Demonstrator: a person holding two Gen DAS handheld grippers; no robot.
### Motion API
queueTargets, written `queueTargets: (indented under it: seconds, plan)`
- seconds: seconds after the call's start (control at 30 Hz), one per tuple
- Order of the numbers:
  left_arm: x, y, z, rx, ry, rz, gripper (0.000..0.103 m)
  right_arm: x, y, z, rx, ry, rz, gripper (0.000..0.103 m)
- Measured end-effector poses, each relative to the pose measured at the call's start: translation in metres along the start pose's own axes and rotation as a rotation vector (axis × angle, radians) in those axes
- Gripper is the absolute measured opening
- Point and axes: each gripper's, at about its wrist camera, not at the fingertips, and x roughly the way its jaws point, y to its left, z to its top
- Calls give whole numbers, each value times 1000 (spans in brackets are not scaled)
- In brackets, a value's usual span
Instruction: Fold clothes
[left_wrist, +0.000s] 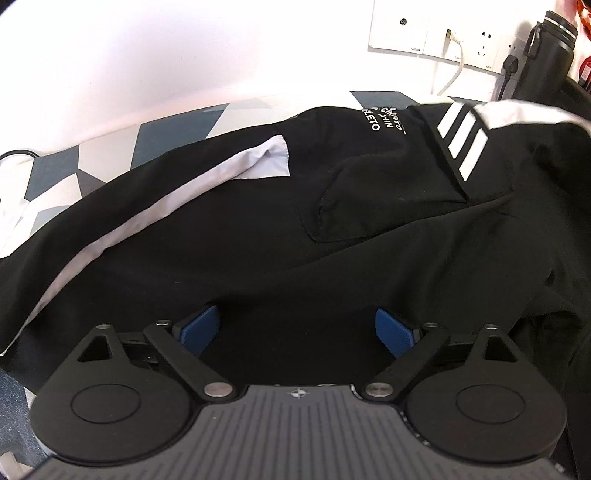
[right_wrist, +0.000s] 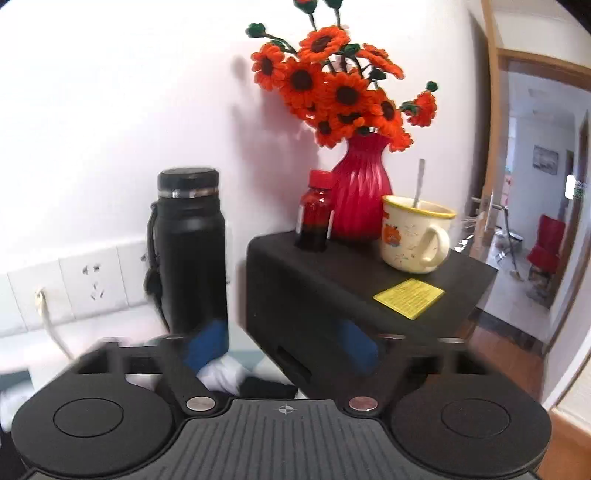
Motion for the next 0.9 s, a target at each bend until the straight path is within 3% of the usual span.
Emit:
queueTargets:
  seconds: [0.1, 0.23, 0.27, 0.33, 0.37, 0.6, 0.7, 0.73, 0.83, 0.9]
  plan:
    - [0, 2, -2, -1, -9, -10, 95, -3, 17, -8, -33, 36, 81, 72]
    - [-5, 10, -3, -25, -16, -21, 96, -9, 46, -42, -73, 159, 219, 77]
    - [-9, 17, -3, -54, -19, -23, 93, -12, 56, -48, -76, 177, 247, 77]
    - [-17, 31, -4, -111, -24, -25, 74, -20, 78, -60, -82, 212, 300, 77]
    - [-22, 38, -5, -140, -28, -25, 74, -24, 88, -66, -85, 229, 327, 77]
    - [-92, 140, -54, -391, -105, 154, 74, -44, 188, -66, -147, 282, 591, 74]
    - [-110, 187, -74, -498, -86, 193, 74, -52, 234, -68, -135, 328, 757, 74]
    - [-114, 203, -80, -537, -76, 199, 74, -50, 250, -73, -146, 348, 767, 74]
    - [-117, 250, -101, -786, -79, 45, 64, -51, 293, -88, -194, 400, 769, 70]
    - [-113, 265, -107, -862, -106, -15, 58, -61, 310, -98, -229, 406, 775, 70]
